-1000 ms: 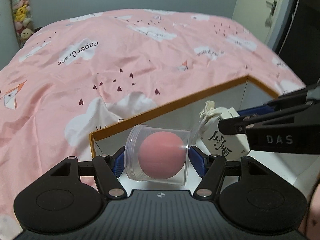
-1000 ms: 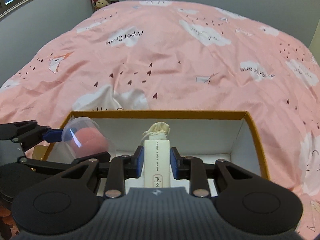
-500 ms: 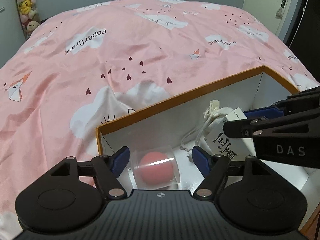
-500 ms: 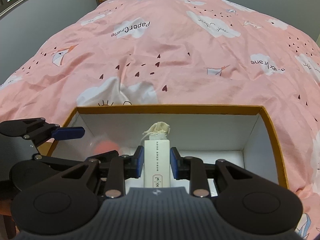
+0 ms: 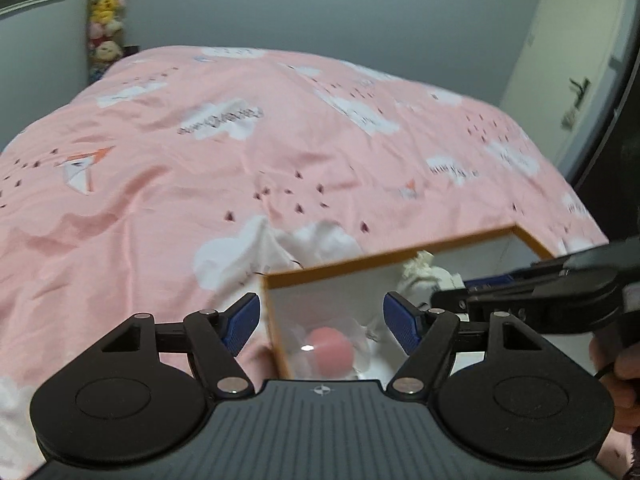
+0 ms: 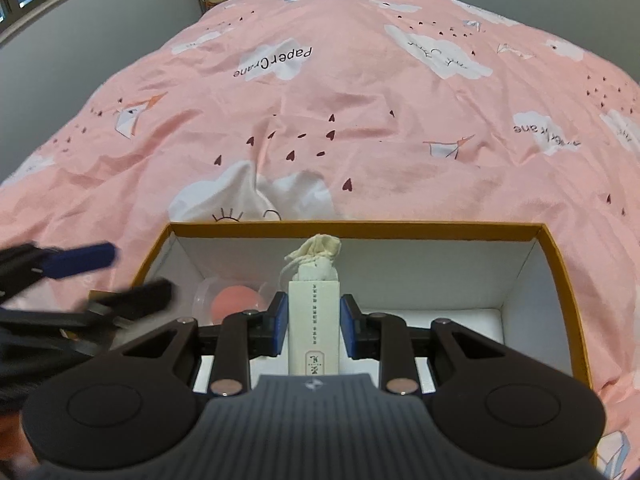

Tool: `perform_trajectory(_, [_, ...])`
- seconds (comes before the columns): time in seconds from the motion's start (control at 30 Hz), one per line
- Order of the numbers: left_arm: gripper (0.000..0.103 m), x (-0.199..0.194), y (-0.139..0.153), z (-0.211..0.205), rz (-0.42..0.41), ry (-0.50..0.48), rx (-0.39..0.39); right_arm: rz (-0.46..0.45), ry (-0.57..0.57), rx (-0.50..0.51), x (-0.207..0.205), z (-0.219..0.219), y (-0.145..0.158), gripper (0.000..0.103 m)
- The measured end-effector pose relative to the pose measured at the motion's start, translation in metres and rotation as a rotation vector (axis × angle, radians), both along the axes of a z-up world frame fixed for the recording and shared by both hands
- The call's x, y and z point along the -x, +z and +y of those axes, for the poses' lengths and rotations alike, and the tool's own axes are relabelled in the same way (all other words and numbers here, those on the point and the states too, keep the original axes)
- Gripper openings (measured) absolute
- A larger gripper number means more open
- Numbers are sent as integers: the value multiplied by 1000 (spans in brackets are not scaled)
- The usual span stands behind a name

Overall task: Organize rigid objects
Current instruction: 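Carry the sponge cup and white box over the orange box with both tools, then open both tools to drop the sponge cup and white box inside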

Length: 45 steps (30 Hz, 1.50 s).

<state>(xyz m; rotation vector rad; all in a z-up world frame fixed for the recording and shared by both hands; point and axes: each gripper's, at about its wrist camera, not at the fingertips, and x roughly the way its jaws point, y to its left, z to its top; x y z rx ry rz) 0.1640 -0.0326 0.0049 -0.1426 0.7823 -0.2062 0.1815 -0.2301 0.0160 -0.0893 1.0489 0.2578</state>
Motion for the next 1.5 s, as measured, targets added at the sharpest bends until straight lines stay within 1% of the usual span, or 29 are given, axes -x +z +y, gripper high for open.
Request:
perform_trajectory(0.1, [83,2,0,17,-3,55,24,-20,20,91,0,11,-1,27])
perform_trajectory(0.17, [83,4,-3,28,-4,87,55,-25,39,151,-1,19,-5,27])
perform_trajectory(0.2, [82,2,-6,34,10,95,73,-22,47,175,-2,23,-8,27])
perform_trajectory(0.27, [77,0,-13,45,47,94,114,-5,56,198,-5,28,-14,27])
perform_trajectory(0.33, [74,-2,-20,55,80,108,166,25,52,182,-7,30,-21,27])
perform_trajectory(0.37, [73,-3,-22,57,88,114,179,43,47,166,-9,30,-24,27])
perform_trajectory(0.43, [72,-4,-24,58,93,108,191,68,37,129,-11,31,-28,27])
perform_trajectory(0.53, [66,-5,-29,57,113,98,210,68,41,86,-12,34,-28,28])
perform_trajectory(0.6, [65,-4,-31,55,122,91,214,80,58,59,-12,39,-28,34])
perform_trajectory(0.77, [63,-2,-33,51,132,82,208,92,84,46,-11,44,-27,35])
perform_trajectory(0.83, [62,-2,-34,50,139,83,207,119,87,50,-13,43,-29,35])
perform_trajectory(0.9, [62,-1,-35,48,142,79,207,170,91,67,-16,42,-35,35])
perform_trajectory(0.93, [62,-1,-35,48,145,78,205,193,92,76,-17,42,-38,37])
perform_trajectory(0.97, [62,0,-35,47,146,79,203,218,94,90,-19,42,-41,48])
perform_trajectory(1.03, [62,1,-34,46,146,80,203,260,88,117,-20,42,-47,63])
perform_trajectory(1.1, [62,1,-34,46,145,79,202,294,96,117,-21,43,-52,63])
perform_trajectory(1.17, [62,1,-34,45,146,79,199,349,113,108,-20,44,-57,68])
perform_trajectory(1.23, [62,2,-34,44,147,81,200,416,141,114,-19,46,-67,68])
perform_trajectory(1.33, [62,3,-33,43,146,80,201,446,124,156,-22,49,-75,61])
perform_trajectory(1.37, [62,4,-33,42,145,80,200,443,110,164,-23,48,-76,56])
perform_trajectory(1.4, [62,4,-33,42,144,81,198,438,96,168,-25,48,-76,53])
perform_trajectory(1.5, [62,4,-33,42,141,79,195,391,78,153,-28,45,-71,50])
